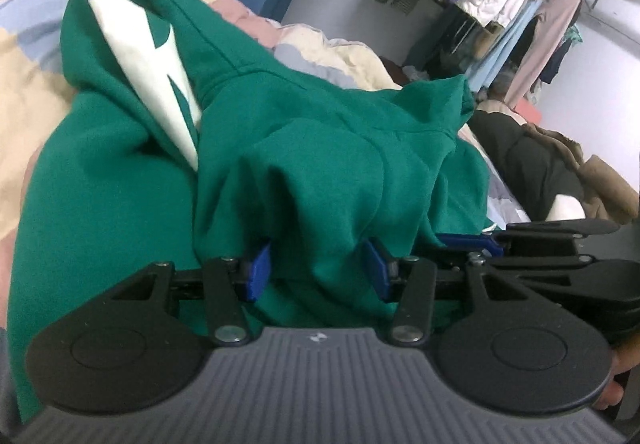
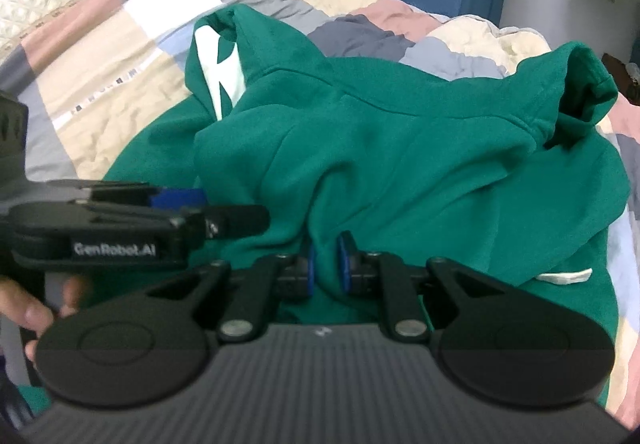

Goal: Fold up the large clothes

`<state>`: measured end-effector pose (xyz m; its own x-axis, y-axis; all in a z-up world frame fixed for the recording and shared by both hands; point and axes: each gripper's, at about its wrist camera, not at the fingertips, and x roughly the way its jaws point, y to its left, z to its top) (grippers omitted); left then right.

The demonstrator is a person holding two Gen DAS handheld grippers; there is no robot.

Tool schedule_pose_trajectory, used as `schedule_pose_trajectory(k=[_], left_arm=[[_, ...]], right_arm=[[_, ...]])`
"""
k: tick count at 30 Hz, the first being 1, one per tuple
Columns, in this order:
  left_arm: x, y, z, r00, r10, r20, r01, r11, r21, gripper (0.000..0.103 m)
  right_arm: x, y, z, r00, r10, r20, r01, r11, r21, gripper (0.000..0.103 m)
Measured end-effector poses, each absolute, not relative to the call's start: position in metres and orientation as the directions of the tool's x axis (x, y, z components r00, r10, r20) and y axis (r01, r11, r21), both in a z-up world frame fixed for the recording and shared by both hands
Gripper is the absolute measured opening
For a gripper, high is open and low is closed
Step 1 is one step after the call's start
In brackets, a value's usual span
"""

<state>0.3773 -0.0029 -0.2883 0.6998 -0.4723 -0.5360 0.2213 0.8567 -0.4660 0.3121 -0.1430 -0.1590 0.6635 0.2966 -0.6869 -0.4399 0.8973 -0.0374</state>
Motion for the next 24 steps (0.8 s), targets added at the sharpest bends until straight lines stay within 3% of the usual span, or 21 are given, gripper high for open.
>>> schedule_pose_trajectory(k=[6, 14, 19, 21, 23, 24], left_arm=[[0.376, 0.0, -0.282, 0.71, -0.463, -0.53, 0.206, 0.857, -0.472, 0.056], [0.338, 0.005, -0.254, 0.742, -0.39, -0.546, 0.187, 0.901, -0.39, 0.057], [0.299, 0.031, -0.236, 0.753, -0.35, -0.557, 0.138, 0.912, -0.386, 0.057], [0.287, 0.046, -0.23, 0.757, -0.329, -0.565, 0.088, 0.908, -0.41, 0.061], [0.278, 0.067, -0.229, 0.752, -0.307, -0.583, 0.02, 0.895, -0.446, 0.064], [0.272, 0.078, -0.229, 0.751, -0.303, -0.587, -0.012, 0.882, -0.471, 0.064]], right_arm=[[0.308, -0.147, -0.155, 0.685, 0.316, -0.656, -0.429, 0.903, -0.012, 0.017], [0.285, -0.191, -0.119, 0.721, 0.377, -0.582, -0.34, 0.924, 0.177, 0.04], [0.262, -0.242, -0.089, 0.758, 0.358, -0.546, -0.247, 0.931, 0.267, 0.041], [0.251, -0.267, -0.079, 0.773, 0.342, -0.534, -0.218, 0.934, 0.284, 0.048], [0.239, -0.297, -0.076, 0.786, 0.325, -0.526, -0.178, 0.934, 0.31, 0.064], [0.234, -0.313, -0.079, 0.786, 0.321, -0.529, -0.154, 0.929, 0.335, 0.065]])
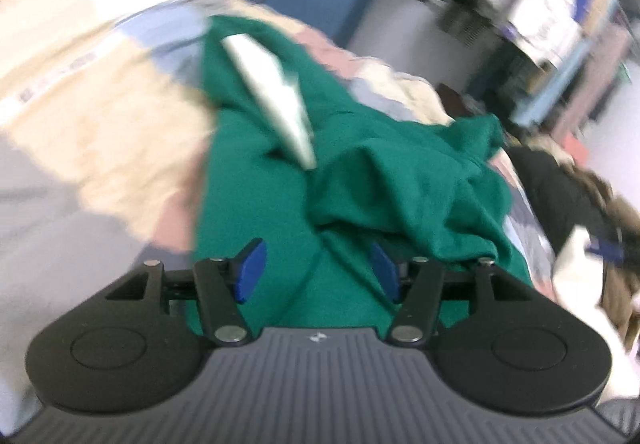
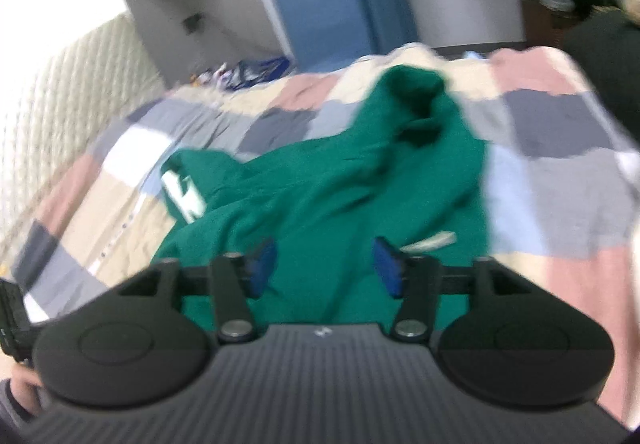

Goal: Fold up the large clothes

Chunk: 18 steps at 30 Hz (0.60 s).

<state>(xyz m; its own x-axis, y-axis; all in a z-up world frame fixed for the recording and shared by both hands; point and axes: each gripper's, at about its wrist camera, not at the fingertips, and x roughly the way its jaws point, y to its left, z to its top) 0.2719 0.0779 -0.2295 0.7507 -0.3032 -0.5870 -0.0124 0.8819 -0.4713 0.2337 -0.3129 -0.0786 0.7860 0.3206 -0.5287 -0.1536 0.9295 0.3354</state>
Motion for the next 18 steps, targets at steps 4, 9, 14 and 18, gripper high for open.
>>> schedule_pose_trajectory(k=[4, 9, 14, 18], left_arm=[[0.26, 0.112, -0.239, 0.733, -0.286, -0.617, -0.129, 0.833, -0.539, 0.065], [0.255, 0.129, -0.263, 0.671, -0.248, -0.699, -0.261, 0.803, -0.536, 0.065], [0.257, 0.122, -0.279, 0.618, -0.383, -0.687, -0.225, 0.751, -0.621, 0.066], [0.256, 0.109, -0.281, 0.592, -0.487, -0.642, -0.147, 0.718, -0.68, 0.075]], right_arm=[[0.222, -0.369, -0.108, 0.749, 0.302, -0.59, -0.017, 0.899, 0.438, 0.065], [0.222, -0.406, -0.168, 0.666, 0.39, -0.635, 0.05, 0.827, 0.561, 0.078], [0.226, -0.416, -0.222, 0.621, 0.529, -0.578, 0.047, 0.711, 0.702, 0.078], [0.233, -0.402, -0.229, 0.603, 0.629, -0.491, -0.049, 0.643, 0.764, 0.078]])
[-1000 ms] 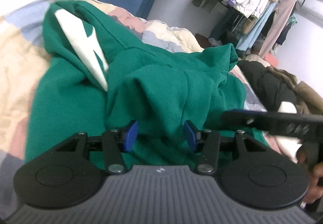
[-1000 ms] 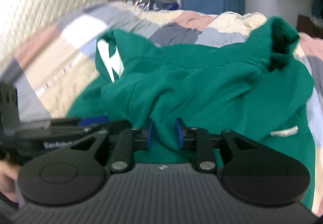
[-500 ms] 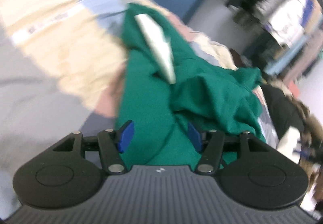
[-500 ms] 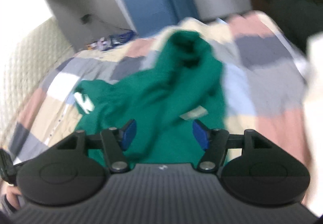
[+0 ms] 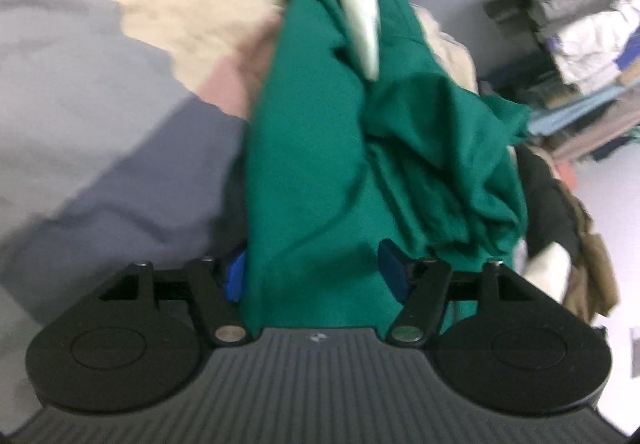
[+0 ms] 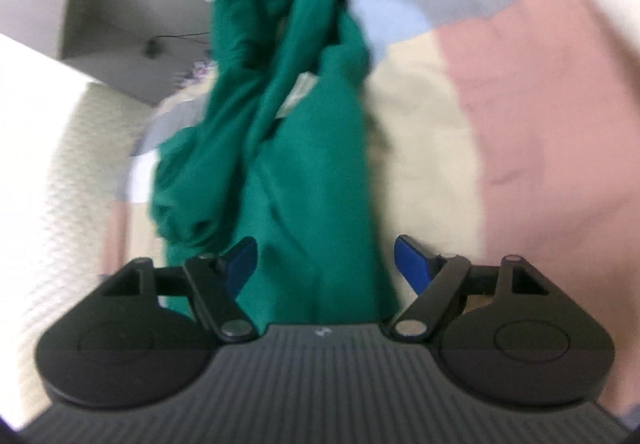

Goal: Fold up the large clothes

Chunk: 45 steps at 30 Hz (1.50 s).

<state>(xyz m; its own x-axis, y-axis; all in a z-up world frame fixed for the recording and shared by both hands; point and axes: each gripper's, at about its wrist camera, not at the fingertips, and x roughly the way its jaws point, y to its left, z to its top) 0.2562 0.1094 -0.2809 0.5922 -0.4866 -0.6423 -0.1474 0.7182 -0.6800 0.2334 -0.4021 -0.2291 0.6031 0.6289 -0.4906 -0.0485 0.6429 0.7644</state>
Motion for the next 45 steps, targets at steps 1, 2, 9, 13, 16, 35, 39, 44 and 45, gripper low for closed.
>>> schedule_pose_trajectory(k=[1, 2, 9, 13, 16, 35, 39, 44, 45], left_arm=[[0.255, 0.11, -0.279, 0.598, -0.512, -0.616, -0.128, 0.698, -0.704, 0.075], [0.254, 0.111, -0.277, 0.607, -0.546, -0.577, -0.103, 0.666, -0.738, 0.076], [0.255, 0.115, -0.284, 0.596, -0.636, -0.491, -0.102, 0.546, -0.831, 0.081], [0.259, 0.096, -0.298, 0.501, -0.628, -0.595, -0.134, 0.623, -0.771, 0.081], [0.256, 0.082, -0.292, 0.491, -0.636, -0.595, -0.082, 0.647, -0.758, 0.081], [0.203, 0.152, -0.197, 0.673, -0.649, -0.354, -0.046, 0.442, -0.896, 0.013], [0.153, 0.176, -0.162, 0.692, -0.654, -0.305, 0.0, 0.423, -0.906, 0.013], [0.09, 0.188, -0.143, 0.684, -0.666, -0.3, 0.004, 0.414, -0.91, 0.013], [0.082, 0.191, -0.143, 0.68, -0.668, -0.303, -0.004, 0.409, -0.912, 0.013]], right_arm=[[0.237, -0.396, -0.227, 0.594, 0.64, -0.488, -0.072, 0.645, 0.76, 0.079], [0.239, -0.392, -0.224, 0.584, 0.655, -0.479, -0.101, 0.644, 0.758, 0.079], [0.252, -0.384, -0.202, 0.543, 0.787, -0.294, -0.31, 0.513, 0.8, 0.078], [0.269, -0.37, -0.223, 0.486, 0.743, -0.46, -0.204, 0.608, 0.767, 0.075], [0.271, -0.362, -0.234, 0.452, 0.729, -0.514, -0.213, 0.648, 0.731, 0.074], [0.222, -0.332, -0.084, 0.615, 0.717, -0.329, -0.427, 0.653, 0.625, 0.016], [0.179, -0.328, -0.061, 0.608, 0.738, -0.292, -0.459, 0.627, 0.629, 0.016], [0.125, -0.327, -0.049, 0.607, 0.73, -0.315, -0.408, 0.626, 0.665, 0.017], [0.117, -0.328, -0.051, 0.617, 0.715, -0.328, -0.381, 0.636, 0.671, 0.017]])
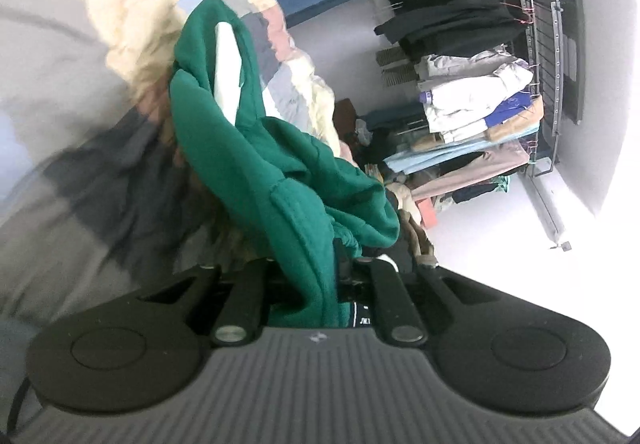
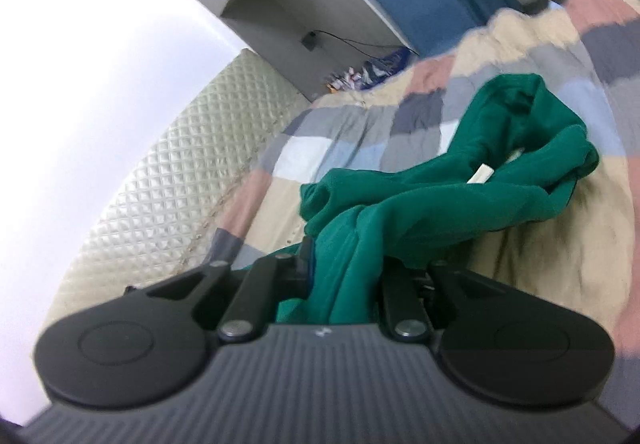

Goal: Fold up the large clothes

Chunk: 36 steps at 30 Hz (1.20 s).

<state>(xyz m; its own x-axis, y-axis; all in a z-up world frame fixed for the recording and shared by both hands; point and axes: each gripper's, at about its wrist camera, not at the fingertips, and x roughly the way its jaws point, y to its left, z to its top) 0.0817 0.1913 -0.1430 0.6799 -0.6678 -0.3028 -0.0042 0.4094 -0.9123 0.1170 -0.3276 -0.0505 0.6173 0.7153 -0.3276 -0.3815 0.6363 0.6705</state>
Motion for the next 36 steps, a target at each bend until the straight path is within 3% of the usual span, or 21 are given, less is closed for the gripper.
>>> schedule_pose_trajectory(k=[8, 15, 21, 27, 36], left_arm=[[0.074, 0.202, -0.135, 0.731, -0.657, -0.182, 0.062, 0.331, -0.942, 0.011], [0.175, 0.19, -0.093, 0.793, -0.589, -0.158, 0.099, 0.38, -0.92, 0.011], [0.316, 0.181, -0.098, 0.834, -0.498, -0.239, 0.047, 0.495, -0.868, 0.011], [0.434, 0.17, -0.152, 0.809, -0.461, -0.366, -0.06, 0.554, -0.83, 0.011], [0.518, 0.161, -0.244, 0.745, -0.424, -0.514, -0.165, 0.63, -0.759, 0.011]], right_arm=[[0.104, -0.357, -0.075, 0.683, 0.668, -0.295, -0.206, 0.564, 0.8, 0.017], [0.174, -0.357, -0.053, 0.724, 0.654, -0.22, -0.189, 0.495, 0.848, 0.019], [0.295, -0.365, -0.069, 0.773, 0.582, -0.253, -0.046, 0.449, 0.892, 0.02], [0.4, -0.368, -0.142, 0.748, 0.539, -0.388, 0.151, 0.43, 0.89, 0.021], [0.462, -0.367, -0.228, 0.742, 0.546, -0.389, 0.192, 0.382, 0.904, 0.02]])
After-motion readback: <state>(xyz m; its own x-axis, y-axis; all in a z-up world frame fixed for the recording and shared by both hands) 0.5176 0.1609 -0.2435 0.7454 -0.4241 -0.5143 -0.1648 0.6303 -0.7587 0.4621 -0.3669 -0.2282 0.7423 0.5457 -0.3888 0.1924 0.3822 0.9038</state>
